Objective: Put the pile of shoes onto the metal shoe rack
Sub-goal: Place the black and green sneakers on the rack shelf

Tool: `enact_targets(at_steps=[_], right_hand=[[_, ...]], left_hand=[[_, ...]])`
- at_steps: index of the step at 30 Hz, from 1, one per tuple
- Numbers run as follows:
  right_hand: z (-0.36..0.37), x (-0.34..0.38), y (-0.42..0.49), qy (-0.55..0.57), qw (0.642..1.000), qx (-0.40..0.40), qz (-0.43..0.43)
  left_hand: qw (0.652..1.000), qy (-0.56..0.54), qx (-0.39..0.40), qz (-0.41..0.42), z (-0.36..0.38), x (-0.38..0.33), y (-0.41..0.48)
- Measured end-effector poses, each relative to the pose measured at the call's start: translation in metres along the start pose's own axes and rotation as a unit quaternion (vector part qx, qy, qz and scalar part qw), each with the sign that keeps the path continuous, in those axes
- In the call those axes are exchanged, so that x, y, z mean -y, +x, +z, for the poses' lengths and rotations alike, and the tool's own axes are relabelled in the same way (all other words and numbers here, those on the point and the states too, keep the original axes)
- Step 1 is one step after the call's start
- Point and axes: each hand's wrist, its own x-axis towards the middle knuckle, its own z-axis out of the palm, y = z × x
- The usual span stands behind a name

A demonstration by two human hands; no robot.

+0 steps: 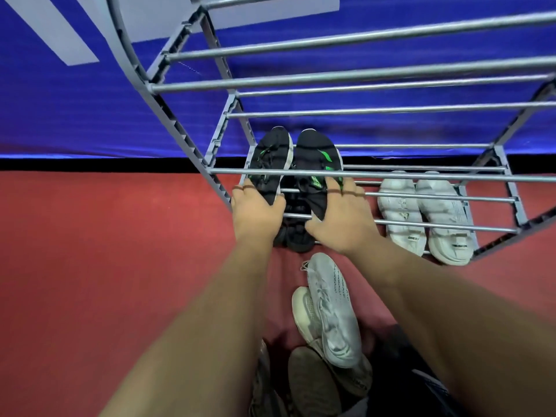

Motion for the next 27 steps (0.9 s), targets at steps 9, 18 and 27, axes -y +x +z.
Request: enact_targets(at_steps=[9,18,27], right_hand=[[0.011,0.001,0.002,0.110,0.992,-0.046,-0.027],[0.012,-0.005,-0.004,0.062,0.994,0.042,-0.075],[0.009,-0.014,-0.026,0.053,0.995,-0.003,-0.081]], left_hand=[[0.996,-0.017,-0.079,0.036,0.001,0.012,-0.020],[0.985,-0.089,-0.139,-0.048,-0.006,0.016,-0.038],[0.975,-0.173,-0.109,-0.090,-0.009,0.030,-0.057]])
